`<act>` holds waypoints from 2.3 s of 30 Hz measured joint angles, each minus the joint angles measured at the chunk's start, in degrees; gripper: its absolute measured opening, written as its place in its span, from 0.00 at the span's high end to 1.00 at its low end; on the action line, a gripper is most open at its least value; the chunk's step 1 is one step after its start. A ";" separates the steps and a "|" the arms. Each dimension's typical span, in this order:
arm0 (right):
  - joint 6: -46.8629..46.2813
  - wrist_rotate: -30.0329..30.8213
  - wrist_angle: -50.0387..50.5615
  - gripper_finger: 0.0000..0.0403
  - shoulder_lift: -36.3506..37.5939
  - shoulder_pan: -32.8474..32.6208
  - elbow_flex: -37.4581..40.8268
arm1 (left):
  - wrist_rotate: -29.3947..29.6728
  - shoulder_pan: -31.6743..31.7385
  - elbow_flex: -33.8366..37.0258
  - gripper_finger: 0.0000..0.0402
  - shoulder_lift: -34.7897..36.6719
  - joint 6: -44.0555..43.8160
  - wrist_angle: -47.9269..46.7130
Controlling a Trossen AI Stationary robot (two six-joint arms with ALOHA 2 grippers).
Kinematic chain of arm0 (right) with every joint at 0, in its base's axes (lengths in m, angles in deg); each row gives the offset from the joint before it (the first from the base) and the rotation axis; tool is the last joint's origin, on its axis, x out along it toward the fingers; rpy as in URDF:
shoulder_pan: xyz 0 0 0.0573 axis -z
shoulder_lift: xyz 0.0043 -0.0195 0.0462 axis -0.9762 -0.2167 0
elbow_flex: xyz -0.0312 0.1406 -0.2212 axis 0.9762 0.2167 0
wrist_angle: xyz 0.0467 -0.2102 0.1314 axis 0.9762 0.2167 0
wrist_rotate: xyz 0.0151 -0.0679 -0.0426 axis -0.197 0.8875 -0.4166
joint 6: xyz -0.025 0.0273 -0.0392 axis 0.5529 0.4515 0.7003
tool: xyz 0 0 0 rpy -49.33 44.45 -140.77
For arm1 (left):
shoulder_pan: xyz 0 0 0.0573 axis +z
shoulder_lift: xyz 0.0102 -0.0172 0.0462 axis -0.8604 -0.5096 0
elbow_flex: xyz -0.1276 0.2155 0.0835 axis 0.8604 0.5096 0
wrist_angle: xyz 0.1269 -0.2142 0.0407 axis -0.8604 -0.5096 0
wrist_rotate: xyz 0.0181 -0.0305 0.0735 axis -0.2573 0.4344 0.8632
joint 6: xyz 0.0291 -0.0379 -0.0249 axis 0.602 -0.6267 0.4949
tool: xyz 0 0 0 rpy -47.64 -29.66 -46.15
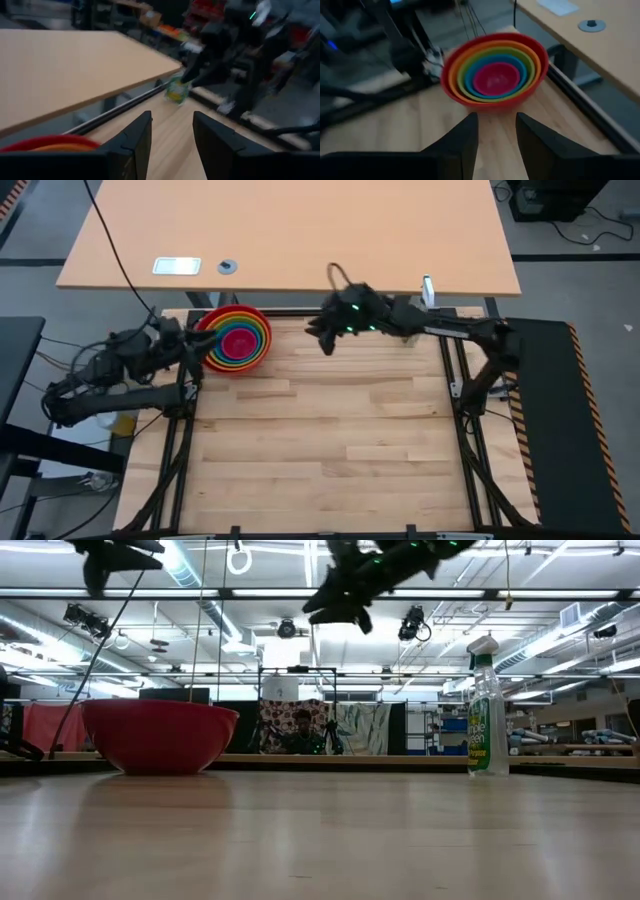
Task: Nest bowls inside each other
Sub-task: Return to Home Position
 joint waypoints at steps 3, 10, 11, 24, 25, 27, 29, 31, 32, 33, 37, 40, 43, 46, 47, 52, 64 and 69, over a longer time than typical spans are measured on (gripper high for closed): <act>-5.01 -0.42 -8.57 0.66 6.21 0.02 11.12 | -1.39 -0.01 7.12 0.64 1.85 -1.44 9.16; -13.95 0.84 -24.31 0.66 22.55 1.56 33.96 | -0.93 0.12 19.79 0.71 3.45 -7.80 26.24; -15.12 1.04 -25.87 0.66 24.87 2.10 36.85 | -0.92 0.12 21.24 0.72 3.97 -8.93 27.77; -23.49 4.14 -27.23 0.67 52.31 9.19 58.51 | 5.02 0.16 24.94 0.91 17.76 -12.87 18.57; -24.11 4.40 -27.25 0.68 53.93 9.76 59.83 | 5.17 0.16 24.94 0.92 18.90 -13.24 17.31; -25.83 4.30 -27.25 0.69 56.82 10.63 62.33 | 4.51 0.16 24.90 0.94 20.01 -14.12 16.38; -27.42 3.88 -27.24 0.69 59.17 11.14 64.56 | 3.55 0.16 24.92 0.96 19.68 -14.44 16.26; -28.58 3.86 -27.26 0.70 61.14 11.36 66.58 | 3.27 0.16 25.00 0.98 19.52 -14.46 16.41; -29.19 3.89 -27.24 0.70 62.24 11.47 67.62 | 3.27 0.16 25.26 0.99 19.68 -14.63 16.75; -29.78 3.96 -27.42 0.70 63.18 11.58 68.59 | 3.28 0.16 25.54 0.99 19.79 -15.01 16.71; -32.41 4.13 -30.60 0.72 66.24 11.82 72.31 | 0.13 0.15 28.14 1.00 19.62 -17.58 20.11; -34.31 4.19 -33.30 0.73 67.95 11.82 74.77 | -2.17 -0.01 31.58 1.00 19.66 -19.62 23.63; -36.21 4.23 -35.07 0.73 69.08 11.82 76.95 | -2.53 0.01 34.69 1.00 19.64 -20.86 29.02; -39.00 4.26 -37.58 0.75 69.96 11.82 80.20 | -2.84 0.01 37.63 1.00 19.66 -22.22 33.24; -40.06 4.30 -38.73 0.75 70.09 11.82 81.39 | -3.16 -0.01 38.59 1.00 19.66 -22.97 34.14; -40.61 4.32 -37.90 0.77 70.27 11.76 81.94 | -5.02 -0.01 43.19 1.00 19.64 -26.98 38.93; -40.62 8.06 -37.48 0.78 70.23 11.82 81.94 | -3.25 0.05 43.92 0.98 19.62 -24.69 34.67; -31.44 5.20 -37.48 0.78 70.22 11.80 81.94 | -4.46 0.01 43.92 0.95 19.53 -20.36 34.94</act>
